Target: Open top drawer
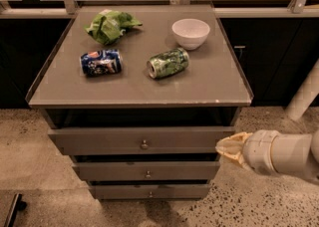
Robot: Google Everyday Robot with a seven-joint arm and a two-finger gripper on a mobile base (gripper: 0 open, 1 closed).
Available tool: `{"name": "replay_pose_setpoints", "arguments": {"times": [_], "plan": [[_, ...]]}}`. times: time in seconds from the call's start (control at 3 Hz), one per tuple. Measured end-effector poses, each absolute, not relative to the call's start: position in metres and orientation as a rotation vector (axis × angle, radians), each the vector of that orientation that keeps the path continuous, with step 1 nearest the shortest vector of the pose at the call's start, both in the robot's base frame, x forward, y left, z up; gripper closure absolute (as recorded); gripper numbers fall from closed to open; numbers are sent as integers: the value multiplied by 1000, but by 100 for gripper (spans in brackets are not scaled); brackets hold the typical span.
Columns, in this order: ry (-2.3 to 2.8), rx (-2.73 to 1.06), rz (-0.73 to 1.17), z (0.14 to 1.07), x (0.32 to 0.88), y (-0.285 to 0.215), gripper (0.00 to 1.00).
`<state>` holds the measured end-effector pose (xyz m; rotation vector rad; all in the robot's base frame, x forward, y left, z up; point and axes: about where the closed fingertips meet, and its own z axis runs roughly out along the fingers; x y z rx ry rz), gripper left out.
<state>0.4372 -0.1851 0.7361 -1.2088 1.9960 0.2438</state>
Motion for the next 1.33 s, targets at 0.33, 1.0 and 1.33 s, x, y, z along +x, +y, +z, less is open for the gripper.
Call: {"name": "replay_pose_setpoints", "arguments": {"times": [0.33, 1.0, 1.33], "plan": [[1899, -1171, 121, 738, 449, -173, 100], [1785, -955, -14, 748, 533, -206, 100], [1781, -933, -4, 747, 540, -211, 100]]}}
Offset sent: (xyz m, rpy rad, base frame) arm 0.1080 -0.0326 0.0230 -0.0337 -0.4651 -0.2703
